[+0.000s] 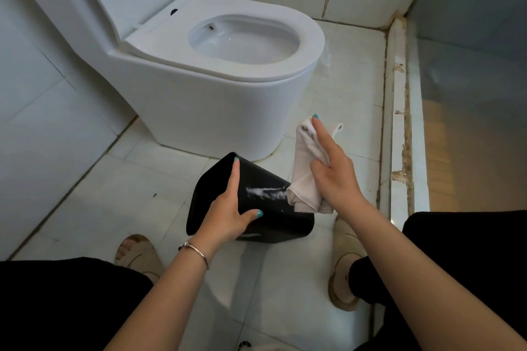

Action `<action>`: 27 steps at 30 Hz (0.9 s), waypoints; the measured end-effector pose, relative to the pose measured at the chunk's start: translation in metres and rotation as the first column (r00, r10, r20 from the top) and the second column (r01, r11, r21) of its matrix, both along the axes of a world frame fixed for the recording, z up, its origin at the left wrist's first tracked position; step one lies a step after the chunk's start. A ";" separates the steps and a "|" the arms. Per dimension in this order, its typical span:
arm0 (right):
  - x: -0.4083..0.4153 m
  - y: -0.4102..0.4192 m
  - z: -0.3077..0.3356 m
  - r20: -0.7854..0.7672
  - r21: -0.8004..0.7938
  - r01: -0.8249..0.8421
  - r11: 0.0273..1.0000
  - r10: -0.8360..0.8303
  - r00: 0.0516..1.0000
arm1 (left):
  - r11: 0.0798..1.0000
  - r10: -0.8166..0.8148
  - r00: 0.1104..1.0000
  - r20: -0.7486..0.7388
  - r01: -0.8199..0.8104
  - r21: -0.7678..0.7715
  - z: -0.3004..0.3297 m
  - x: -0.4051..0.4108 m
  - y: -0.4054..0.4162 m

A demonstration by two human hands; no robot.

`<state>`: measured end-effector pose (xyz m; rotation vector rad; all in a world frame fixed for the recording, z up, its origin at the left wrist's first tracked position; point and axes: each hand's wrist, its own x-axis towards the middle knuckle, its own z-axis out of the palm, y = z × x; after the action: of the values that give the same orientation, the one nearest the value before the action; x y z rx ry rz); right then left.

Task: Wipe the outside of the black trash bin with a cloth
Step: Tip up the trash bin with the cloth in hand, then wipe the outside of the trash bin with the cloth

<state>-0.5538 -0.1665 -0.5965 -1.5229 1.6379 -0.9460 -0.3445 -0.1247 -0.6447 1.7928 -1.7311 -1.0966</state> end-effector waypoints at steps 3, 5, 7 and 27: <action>0.005 0.007 -0.016 0.067 0.041 0.136 0.990 -0.139 0.988 | 0.999 -0.029 1.000 -0.009 0.029 -0.018 -0.001 -0.006 0.002; 0.011 0.019 -0.032 0.072 0.137 0.247 0.959 -0.258 0.963 | 0.998 -0.045 0.999 0.003 0.045 -0.032 -0.003 -0.008 0.001; 0.014 0.031 -0.049 0.023 0.212 0.247 0.946 -0.257 0.966 | 0.999 -0.045 0.999 0.004 0.045 -0.026 -0.007 -0.006 -0.002; 0.014 0.026 -0.100 -0.144 0.285 0.121 0.951 -0.083 0.986 | 0.998 0.045 0.996 -0.076 -0.047 -0.029 -0.014 0.007 0.000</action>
<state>-0.5394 -0.1404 -0.6967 -1.3298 1.8723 -0.6311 -0.3376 -0.1248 -0.6584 1.7412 -1.6463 -1.0984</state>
